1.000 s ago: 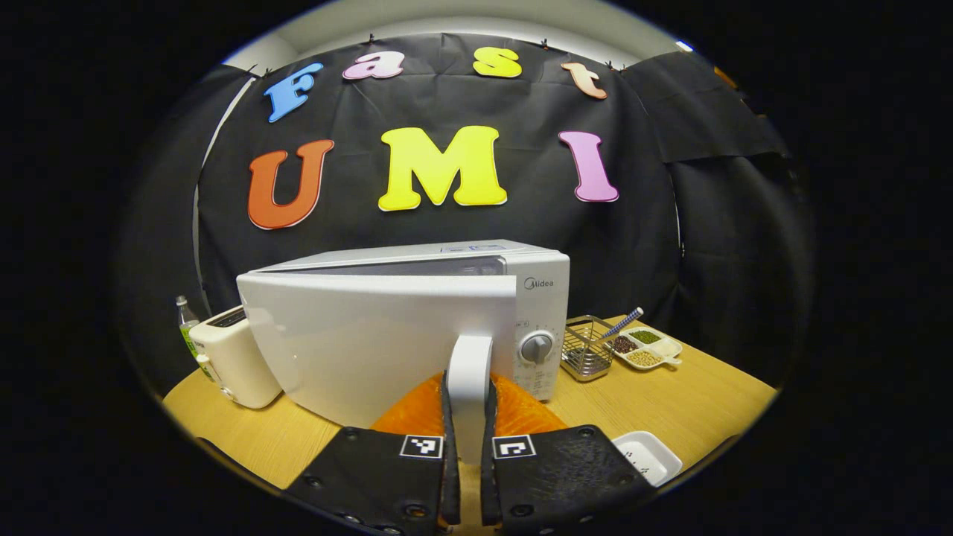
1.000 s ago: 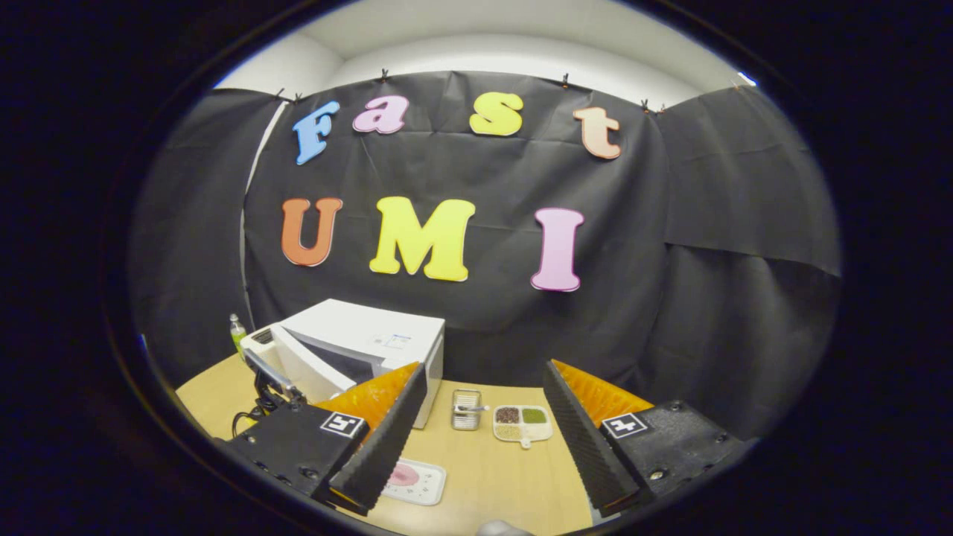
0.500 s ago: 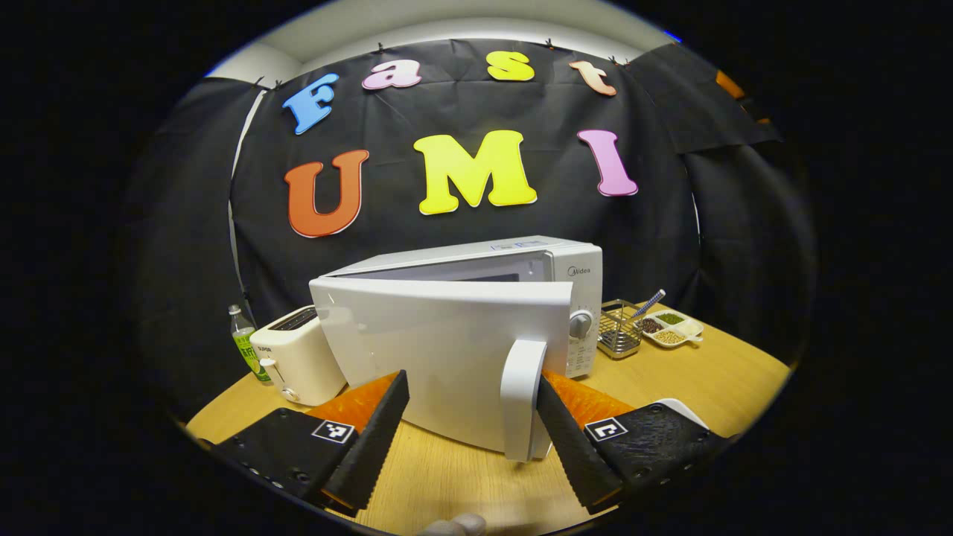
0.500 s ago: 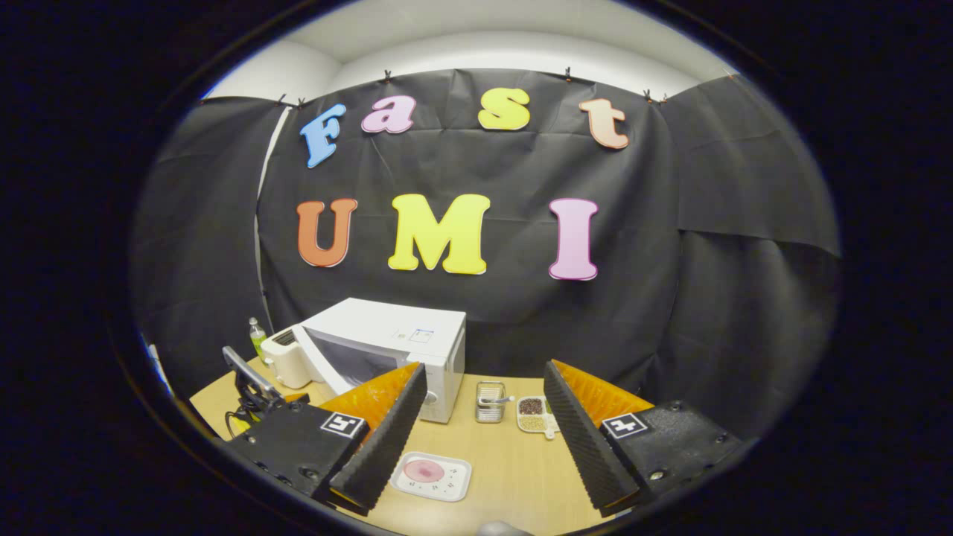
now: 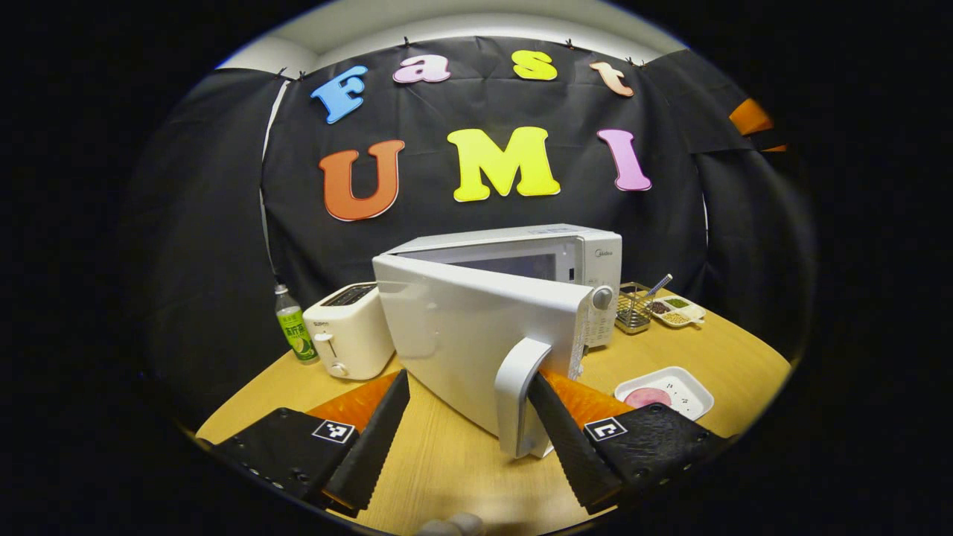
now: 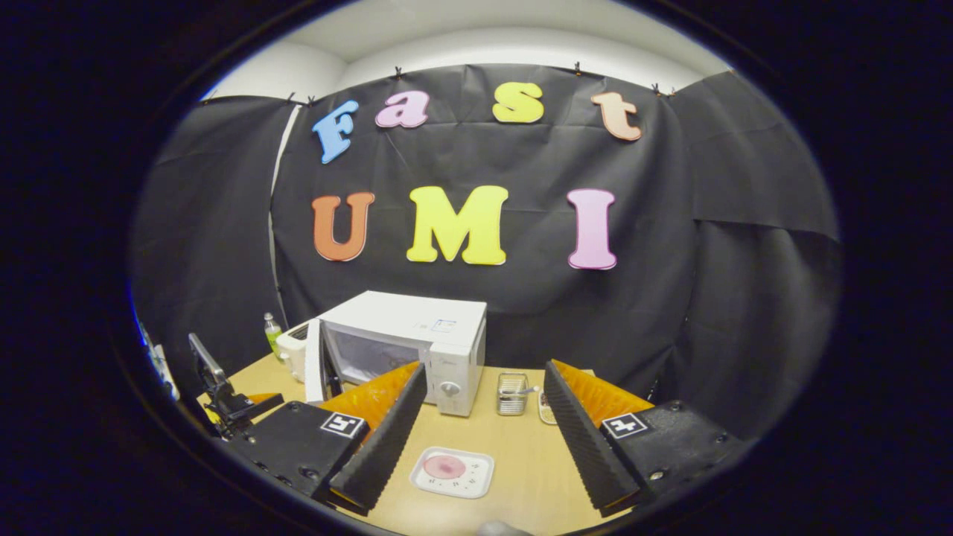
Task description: Open the microwave oven with the left hand, put the food in, and close the microwave oven.
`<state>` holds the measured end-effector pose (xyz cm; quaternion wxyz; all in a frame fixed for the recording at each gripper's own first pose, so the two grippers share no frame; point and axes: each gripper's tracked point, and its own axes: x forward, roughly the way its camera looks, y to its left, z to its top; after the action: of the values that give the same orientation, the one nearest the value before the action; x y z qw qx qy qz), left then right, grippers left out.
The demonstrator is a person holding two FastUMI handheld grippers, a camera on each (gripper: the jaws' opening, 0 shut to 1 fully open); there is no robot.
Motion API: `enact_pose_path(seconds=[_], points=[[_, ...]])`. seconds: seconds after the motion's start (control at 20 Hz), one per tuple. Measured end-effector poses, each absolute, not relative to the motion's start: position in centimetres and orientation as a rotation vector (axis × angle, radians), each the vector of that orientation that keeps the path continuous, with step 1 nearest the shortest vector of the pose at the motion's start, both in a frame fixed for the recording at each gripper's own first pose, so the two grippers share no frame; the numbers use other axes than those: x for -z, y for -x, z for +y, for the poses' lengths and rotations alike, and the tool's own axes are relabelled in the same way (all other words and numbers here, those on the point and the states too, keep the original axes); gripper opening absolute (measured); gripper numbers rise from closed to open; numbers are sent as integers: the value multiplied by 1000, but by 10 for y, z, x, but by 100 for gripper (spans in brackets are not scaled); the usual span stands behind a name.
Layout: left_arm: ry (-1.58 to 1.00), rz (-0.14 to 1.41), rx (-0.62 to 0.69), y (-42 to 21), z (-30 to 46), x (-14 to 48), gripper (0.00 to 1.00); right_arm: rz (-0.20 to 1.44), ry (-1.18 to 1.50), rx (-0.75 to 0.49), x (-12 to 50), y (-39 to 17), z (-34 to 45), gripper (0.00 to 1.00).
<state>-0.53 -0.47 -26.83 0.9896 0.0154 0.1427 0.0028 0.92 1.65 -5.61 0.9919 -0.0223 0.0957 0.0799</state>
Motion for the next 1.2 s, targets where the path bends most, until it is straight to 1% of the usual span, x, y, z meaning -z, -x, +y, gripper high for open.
enact_pose_path(seconds=[0.3,0.35,0.4,0.6,0.65,0.7,0.8,1.0,1.05,1.1,1.15,1.2], points=[[-63,313,-99,47,68,273,96,223,53,-191,81,-2,46,100],[-63,318,-117,53,80,274,96,233,50,-199,86,-1,52,95],[-70,318,-133,59,92,273,96,243,51,-203,91,-1,57,100],[-111,316,-193,70,140,274,96,270,55,-212,106,-3,71,100],[-112,324,-215,73,152,276,96,275,57,-208,110,-4,73,95],[-112,323,-234,76,163,274,96,284,55,-205,115,-6,72,100],[-123,316,-265,82,179,269,96,307,48,-191,128,-10,67,100],[-125,324,-265,94,183,258,95,386,46,-161,169,-23,45,100],[-126,319,-258,97,176,252,95,412,56,-149,183,-28,36,94],[-122,309,-243,98,169,245,96,454,62,-139,202,-32,27,92],[-113,303,-218,99,155,237,96,499,61,-149,222,-35,22,95],[-103,297,-199,97,143,231,96,556,46,-159,245,-38,18,92]])
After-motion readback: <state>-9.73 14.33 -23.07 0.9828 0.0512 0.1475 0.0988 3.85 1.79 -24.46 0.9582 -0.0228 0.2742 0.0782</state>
